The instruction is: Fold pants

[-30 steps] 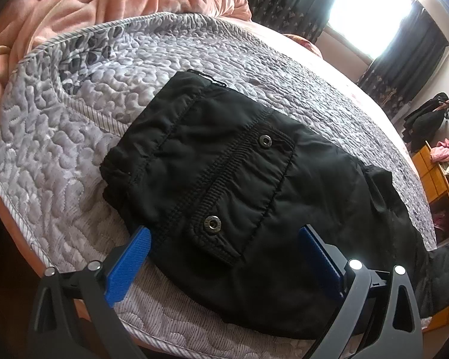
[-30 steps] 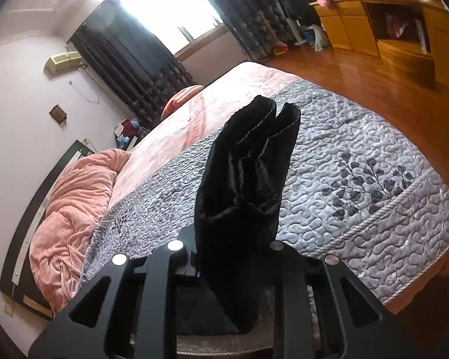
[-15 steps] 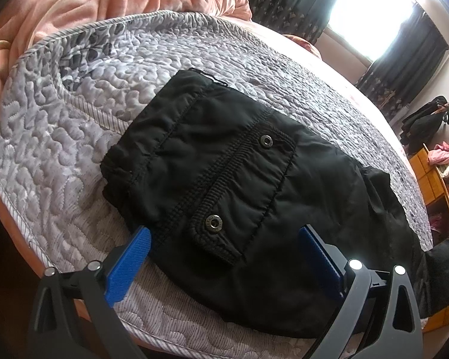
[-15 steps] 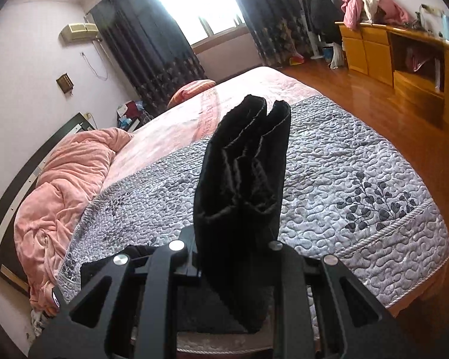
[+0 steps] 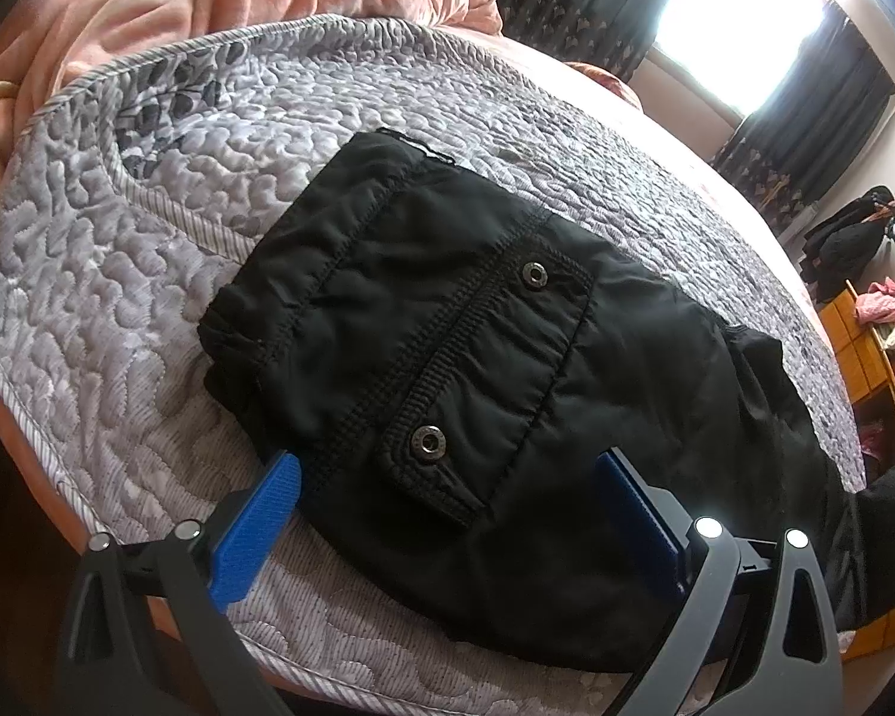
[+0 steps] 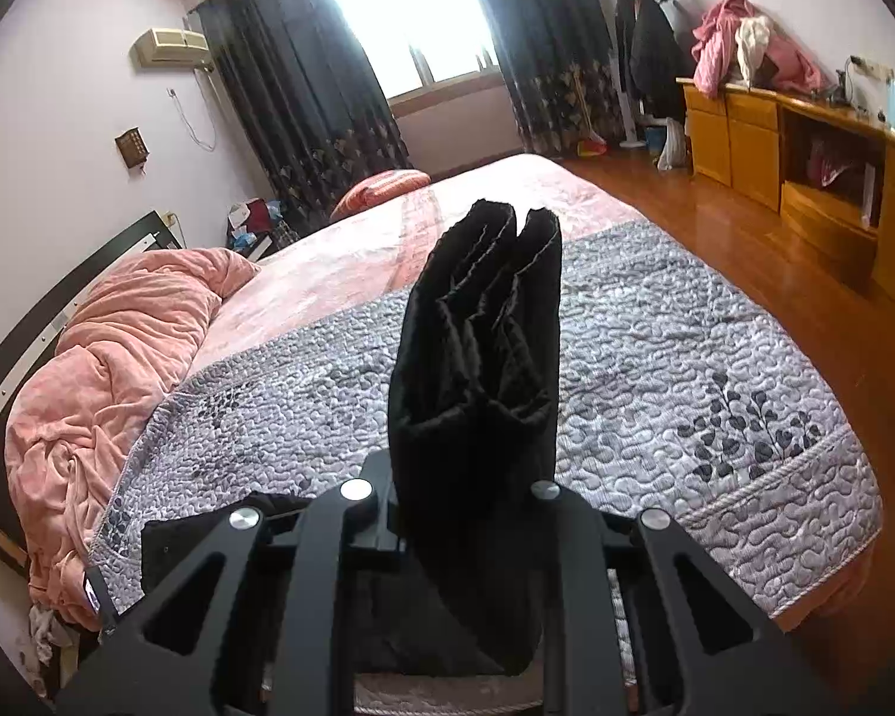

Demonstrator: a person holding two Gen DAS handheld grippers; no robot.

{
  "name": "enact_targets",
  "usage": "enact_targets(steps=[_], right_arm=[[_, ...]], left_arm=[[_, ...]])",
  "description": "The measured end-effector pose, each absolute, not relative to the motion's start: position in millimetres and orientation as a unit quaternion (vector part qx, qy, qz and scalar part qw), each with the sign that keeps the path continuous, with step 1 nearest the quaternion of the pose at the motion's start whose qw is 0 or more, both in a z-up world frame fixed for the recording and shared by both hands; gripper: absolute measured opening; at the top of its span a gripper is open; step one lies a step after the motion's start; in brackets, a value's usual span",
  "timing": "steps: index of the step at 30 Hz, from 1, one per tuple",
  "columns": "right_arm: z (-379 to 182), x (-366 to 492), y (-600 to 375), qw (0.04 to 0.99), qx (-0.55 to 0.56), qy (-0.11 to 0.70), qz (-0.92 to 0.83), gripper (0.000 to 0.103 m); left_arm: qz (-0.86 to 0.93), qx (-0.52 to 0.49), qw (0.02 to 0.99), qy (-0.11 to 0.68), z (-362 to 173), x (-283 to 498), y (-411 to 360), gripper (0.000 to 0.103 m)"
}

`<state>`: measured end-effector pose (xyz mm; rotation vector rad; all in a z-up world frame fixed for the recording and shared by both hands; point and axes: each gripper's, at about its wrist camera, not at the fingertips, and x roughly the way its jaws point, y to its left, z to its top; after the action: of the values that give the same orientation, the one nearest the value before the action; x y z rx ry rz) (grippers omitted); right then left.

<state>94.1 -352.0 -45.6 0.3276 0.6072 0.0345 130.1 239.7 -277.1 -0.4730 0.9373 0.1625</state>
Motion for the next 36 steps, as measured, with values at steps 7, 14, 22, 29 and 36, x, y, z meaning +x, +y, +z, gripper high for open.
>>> enact_targets(steps=[7,14,22,29,36], right_arm=[[-39.6,95.1,-338.9,0.949,0.123,0.289,0.004,0.017],[-37.4,98.1,-327.1,0.953,0.098,0.287,0.005,0.017],[-37.9,101.4,-308.3,0.955,0.075,0.287,0.014,0.017],[-39.2,107.4,-291.9,0.954,0.052,0.293,0.019,0.017],[-52.8,115.1,-261.7,0.951,-0.005,0.308,0.019,0.017]], left_arm=[[0.077,-0.223,0.862,0.449,-277.2,131.1,238.8,0.099],[0.076,-0.223,0.860,0.452,-278.8,132.8,240.7,0.099],[0.075,-0.222,0.860,0.453,-279.5,132.7,241.4,0.099],[0.073,-0.226,0.860,0.451,-279.5,132.5,242.1,0.099],[0.073,-0.224,0.861,0.451,-279.4,131.9,241.8,0.099]])
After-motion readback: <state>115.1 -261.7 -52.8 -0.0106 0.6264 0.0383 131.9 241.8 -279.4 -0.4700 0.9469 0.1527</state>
